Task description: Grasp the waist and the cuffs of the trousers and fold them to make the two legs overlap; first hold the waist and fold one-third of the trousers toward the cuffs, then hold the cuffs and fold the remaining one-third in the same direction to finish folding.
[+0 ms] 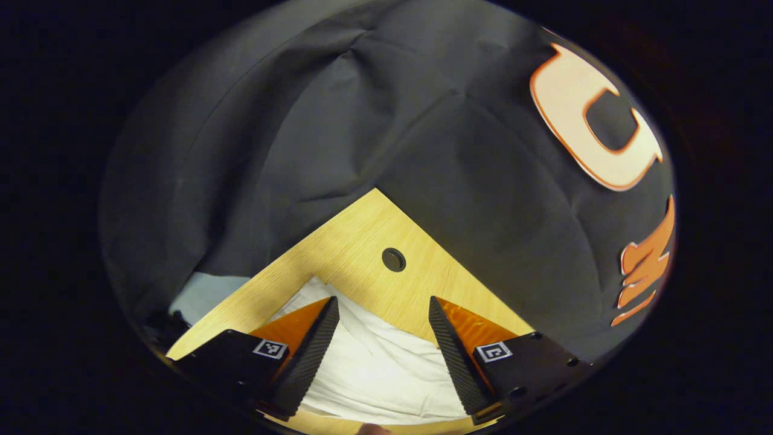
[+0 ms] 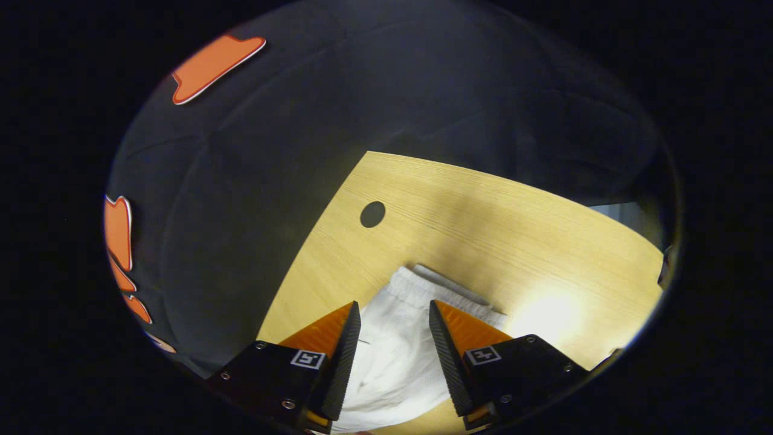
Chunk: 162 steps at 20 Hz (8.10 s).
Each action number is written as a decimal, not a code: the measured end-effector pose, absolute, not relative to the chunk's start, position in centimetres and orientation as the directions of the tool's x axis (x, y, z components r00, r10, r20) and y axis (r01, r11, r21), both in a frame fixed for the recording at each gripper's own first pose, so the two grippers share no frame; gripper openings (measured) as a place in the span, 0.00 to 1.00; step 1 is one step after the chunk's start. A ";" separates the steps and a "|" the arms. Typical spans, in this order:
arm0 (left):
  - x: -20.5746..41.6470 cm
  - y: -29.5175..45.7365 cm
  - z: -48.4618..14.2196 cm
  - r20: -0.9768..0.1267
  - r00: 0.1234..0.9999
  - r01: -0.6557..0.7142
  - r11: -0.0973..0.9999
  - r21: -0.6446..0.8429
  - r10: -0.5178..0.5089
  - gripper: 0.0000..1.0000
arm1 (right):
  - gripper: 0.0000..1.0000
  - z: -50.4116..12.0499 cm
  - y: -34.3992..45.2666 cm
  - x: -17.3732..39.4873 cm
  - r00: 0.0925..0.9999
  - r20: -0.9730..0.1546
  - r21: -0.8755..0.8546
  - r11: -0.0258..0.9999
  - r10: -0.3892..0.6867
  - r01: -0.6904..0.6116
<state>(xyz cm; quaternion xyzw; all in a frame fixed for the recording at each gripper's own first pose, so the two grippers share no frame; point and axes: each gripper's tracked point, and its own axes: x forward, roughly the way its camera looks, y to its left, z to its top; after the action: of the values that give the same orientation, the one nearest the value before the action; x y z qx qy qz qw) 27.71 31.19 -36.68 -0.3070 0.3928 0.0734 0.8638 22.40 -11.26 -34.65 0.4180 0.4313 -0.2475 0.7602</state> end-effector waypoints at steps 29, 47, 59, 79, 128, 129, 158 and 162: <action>17.4 16.7 -27.6 -0.716 0.698 -0.032 0.998 -0.060 -0.021 0.99 | 0.16 -41.5 -10.6 18.3 0.365 -0.931 0.277 0.630 -0.011 0.725; 17.5 19.9 -32.6 -0.699 0.699 0.124 0.988 -0.093 -0.154 0.99 | 0.08 -33.8 -12.4 18.7 0.753 -0.654 0.488 0.721 -0.072 0.492; 14.3 29.1 -40.2 -0.807 0.571 -0.042 0.975 -0.216 -0.154 1.00 | 0.08 -33.7 -12.8 19.0 0.802 -0.588 0.465 0.855 0.105 0.229; 9.9 35.6 -48.7 -0.793 0.517 -0.502 0.636 -0.585 -0.322 0.96 | 0.56 -28.8 -17.9 19.0 0.721 -0.667 0.402 0.906 0.190 0.134; 23.3 -3.9 -21.6 -0.462 0.774 0.036 0.759 -0.650 -0.433 0.09 | 0.98 -26.6 -41.6 14.3 0.800 -0.579 0.271 0.963 0.160 0.004; 23.1 -5.5 -21.6 -0.457 0.770 0.056 0.761 -0.646 -0.445 0.07 | 0.99 -26.6 -42.1 14.3 0.801 -0.576 0.274 0.962 0.160 0.005; 15.2 -7.1 -15.8 -0.272 0.922 0.259 0.961 -0.099 -0.276 0.98 | 0.99 -8.9 -40.0 12.0 0.965 -0.187 0.082 0.982 0.183 -0.170; 13.7 -5.1 -14.1 -0.218 0.940 0.256 0.965 -0.055 -0.262 1.00 | 0.99 -8.1 -37.6 10.4 0.968 -0.194 0.057 0.987 0.156 -0.148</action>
<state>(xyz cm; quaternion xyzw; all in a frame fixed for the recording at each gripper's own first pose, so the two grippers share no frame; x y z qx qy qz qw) 13.75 -5.12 -14.07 -0.0129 0.1123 -0.1316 0.9848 10.39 -37.55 -8.15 0.0211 0.0996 0.0767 0.9918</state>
